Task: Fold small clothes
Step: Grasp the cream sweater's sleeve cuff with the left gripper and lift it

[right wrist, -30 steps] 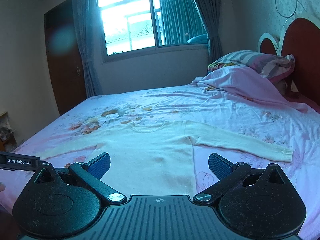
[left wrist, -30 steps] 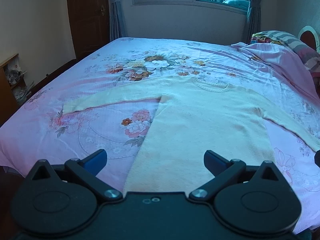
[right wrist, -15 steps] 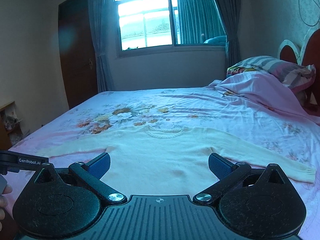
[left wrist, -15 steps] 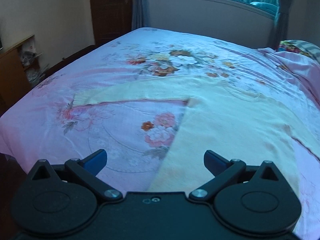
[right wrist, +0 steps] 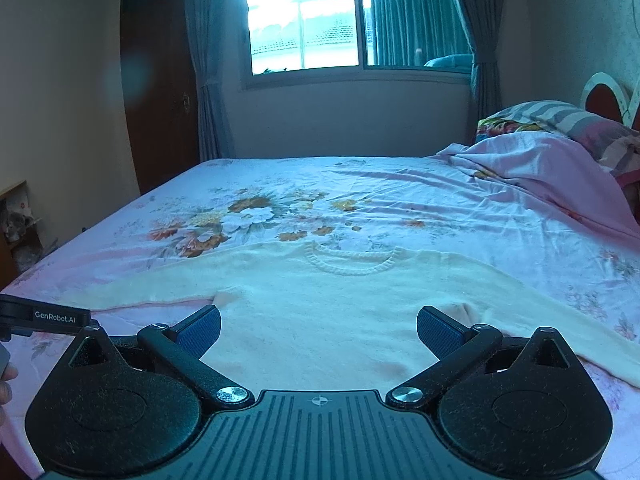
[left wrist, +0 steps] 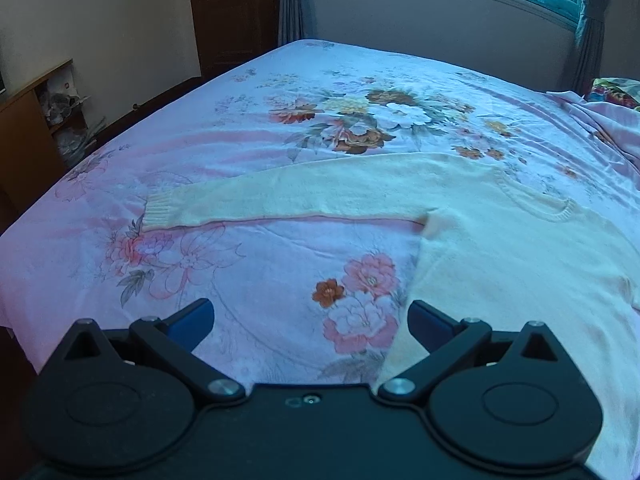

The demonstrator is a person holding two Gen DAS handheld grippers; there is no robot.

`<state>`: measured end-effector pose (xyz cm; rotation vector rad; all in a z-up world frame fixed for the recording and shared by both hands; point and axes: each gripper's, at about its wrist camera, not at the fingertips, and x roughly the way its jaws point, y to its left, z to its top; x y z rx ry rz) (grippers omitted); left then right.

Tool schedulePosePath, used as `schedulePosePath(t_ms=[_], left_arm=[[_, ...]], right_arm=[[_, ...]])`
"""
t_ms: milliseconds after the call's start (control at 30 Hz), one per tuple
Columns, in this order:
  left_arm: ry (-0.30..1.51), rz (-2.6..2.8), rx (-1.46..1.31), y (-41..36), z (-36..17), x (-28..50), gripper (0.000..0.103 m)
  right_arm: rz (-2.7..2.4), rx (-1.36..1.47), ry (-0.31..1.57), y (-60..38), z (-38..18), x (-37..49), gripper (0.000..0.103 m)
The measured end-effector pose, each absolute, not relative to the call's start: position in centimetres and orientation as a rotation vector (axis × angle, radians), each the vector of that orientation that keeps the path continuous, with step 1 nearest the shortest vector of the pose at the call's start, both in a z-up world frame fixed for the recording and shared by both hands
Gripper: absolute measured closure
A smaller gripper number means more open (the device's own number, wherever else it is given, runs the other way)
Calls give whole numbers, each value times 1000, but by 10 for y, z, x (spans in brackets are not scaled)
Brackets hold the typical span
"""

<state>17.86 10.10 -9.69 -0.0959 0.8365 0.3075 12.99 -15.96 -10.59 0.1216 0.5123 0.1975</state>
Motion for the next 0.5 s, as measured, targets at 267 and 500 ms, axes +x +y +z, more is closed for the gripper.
schedulePosePath(t_ms=[267,500], left_arm=[[906,317,-139,128,-120,232,7],[947,367,-216,156,-142,270,7]], right_arm=[[188,135,534,-146,-126,189,0],[193,114,569,-133,-145,231,0]])
